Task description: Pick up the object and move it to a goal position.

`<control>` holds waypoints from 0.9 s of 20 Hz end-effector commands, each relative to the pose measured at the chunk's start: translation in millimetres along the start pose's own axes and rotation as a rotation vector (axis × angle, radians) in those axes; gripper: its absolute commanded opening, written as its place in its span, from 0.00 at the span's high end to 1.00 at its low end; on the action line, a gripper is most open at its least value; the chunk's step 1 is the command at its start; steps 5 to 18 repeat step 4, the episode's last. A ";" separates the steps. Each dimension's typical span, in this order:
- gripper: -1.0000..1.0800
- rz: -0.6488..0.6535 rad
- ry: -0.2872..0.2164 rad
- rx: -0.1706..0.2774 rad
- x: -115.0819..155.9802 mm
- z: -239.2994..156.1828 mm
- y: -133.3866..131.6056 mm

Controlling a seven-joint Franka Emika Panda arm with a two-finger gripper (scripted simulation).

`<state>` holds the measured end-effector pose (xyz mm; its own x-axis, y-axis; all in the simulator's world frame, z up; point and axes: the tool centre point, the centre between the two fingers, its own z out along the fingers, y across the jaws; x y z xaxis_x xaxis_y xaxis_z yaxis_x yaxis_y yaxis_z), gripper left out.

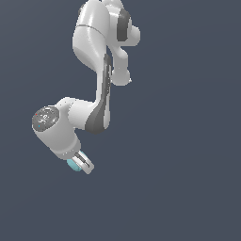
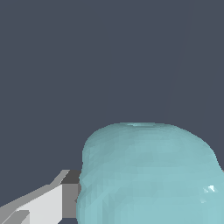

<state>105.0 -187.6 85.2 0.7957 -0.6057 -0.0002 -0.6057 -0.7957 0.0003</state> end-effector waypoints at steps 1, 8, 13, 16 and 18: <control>1.00 -0.001 0.000 0.000 3.1 -0.7 0.5; 1.00 -0.001 0.000 0.000 4.2 -0.9 0.8; 1.00 -0.001 0.000 0.000 4.2 -0.9 0.8; 1.00 -0.001 0.000 0.000 4.2 -0.9 0.8; 1.00 -0.001 0.000 0.000 4.2 -0.9 0.8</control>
